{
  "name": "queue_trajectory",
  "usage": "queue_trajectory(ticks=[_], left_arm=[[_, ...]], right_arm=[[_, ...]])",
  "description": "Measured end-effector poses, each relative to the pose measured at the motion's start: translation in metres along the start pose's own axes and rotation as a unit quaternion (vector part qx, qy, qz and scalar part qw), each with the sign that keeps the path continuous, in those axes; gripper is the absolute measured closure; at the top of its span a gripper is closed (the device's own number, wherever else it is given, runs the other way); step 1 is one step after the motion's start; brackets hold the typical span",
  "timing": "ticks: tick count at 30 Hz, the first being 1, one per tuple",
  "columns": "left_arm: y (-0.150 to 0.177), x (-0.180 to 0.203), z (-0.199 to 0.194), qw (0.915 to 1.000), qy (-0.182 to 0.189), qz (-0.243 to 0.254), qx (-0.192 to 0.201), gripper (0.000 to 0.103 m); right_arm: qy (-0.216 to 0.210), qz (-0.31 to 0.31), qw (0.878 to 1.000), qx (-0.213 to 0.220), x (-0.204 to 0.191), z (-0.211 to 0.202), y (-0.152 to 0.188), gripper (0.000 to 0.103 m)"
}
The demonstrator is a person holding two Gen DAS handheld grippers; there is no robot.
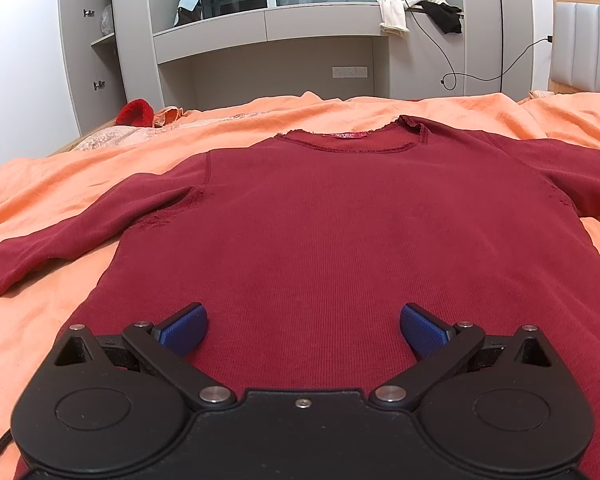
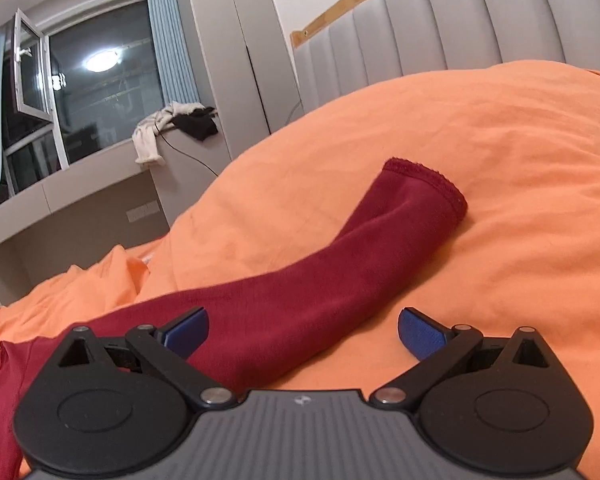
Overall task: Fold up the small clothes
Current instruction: 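Move the right gripper over to the cuff of a sweater sleeve, then grasp the sleeve cuff with the right gripper and lift it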
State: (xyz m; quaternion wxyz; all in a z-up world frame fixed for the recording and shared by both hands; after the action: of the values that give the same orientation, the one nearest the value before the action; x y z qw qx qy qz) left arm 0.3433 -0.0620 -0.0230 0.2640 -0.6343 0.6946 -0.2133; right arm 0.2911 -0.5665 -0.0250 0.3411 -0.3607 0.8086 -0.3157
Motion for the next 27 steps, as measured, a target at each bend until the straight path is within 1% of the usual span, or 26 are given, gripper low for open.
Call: queue_trajectory(ticks=[5,8,10,11,13,14,15,16,17,18,20,22,25,27], left_arm=[[0.0,0.0,0.0,1.0,-0.001,0.0,0.0,0.0],[0.0,0.0,0.0,1.0,0.0,0.0,0.0,0.0],[0.0,0.0,0.0,1.0,0.0,0.0,0.0,0.0],[0.0,0.0,0.0,1.0,0.0,0.0,0.0,0.0],[0.0,0.0,0.0,1.0,0.0,0.0,0.0,0.0],[0.0,0.0,0.0,1.0,0.0,0.0,0.0,0.0],[0.0,0.0,0.0,1.0,0.0,0.0,0.0,0.0],[0.0,0.0,0.0,1.0,0.0,-0.001,0.0,0.0],[0.0,0.0,-0.001,1.0,0.001,-0.001,0.001,0.0],[-0.001,-0.001,-0.001,1.0,0.003,-0.003,0.003,0.0],[-0.002,-0.002,-0.004,0.9999,0.008,-0.007,0.01,0.001],[-0.004,-0.005,-0.01,0.9996,0.013,-0.011,0.022,0.001],[-0.01,-0.009,-0.023,0.9985,0.006,-0.016,0.052,0.001],[-0.015,-0.014,-0.03,0.9974,0.001,-0.024,0.068,0.001]], right_arm=[[-0.022,0.045,0.998,0.033,0.016,-0.004,-0.009,0.002],[-0.013,0.071,0.996,0.05,0.029,-0.005,-0.015,0.01],[-0.005,0.089,0.995,0.053,0.038,0.0,-0.02,0.02],[0.001,0.092,0.994,0.052,0.042,0.002,-0.021,0.024],[0.009,0.101,0.993,0.054,0.048,0.008,-0.025,0.037],[0.01,0.104,0.993,0.054,0.05,0.011,-0.027,0.042],[0.01,0.107,0.993,0.053,0.052,0.014,-0.029,0.053],[0.009,0.11,0.993,0.052,0.055,0.016,-0.031,0.068],[0.004,0.114,0.992,0.05,0.057,0.019,-0.032,0.077],[-0.003,0.12,0.992,0.048,0.059,0.021,-0.033,0.09],[-0.012,0.127,0.991,0.05,0.062,0.021,-0.035,0.093],[-0.023,0.118,0.991,0.058,0.055,0.013,-0.039,0.094],[-0.042,0.081,0.992,0.085,0.026,-0.009,-0.045,0.094],[-0.059,0.045,0.992,0.105,-0.004,-0.027,-0.049,0.094]])
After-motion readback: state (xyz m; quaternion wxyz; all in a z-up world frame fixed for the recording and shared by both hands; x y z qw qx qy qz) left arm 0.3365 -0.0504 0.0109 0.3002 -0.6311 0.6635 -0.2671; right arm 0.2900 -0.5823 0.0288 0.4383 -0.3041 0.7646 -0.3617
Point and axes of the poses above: each gripper's, at about its wrist camera, not at the fingertips, and z roughly the way its jaws point, x to its right, y to its underside, the point moved 3 cm from there along z, roughly the way its jaws point, and after that the axes turned 15 degrees about -x, right-handed, at the moved point
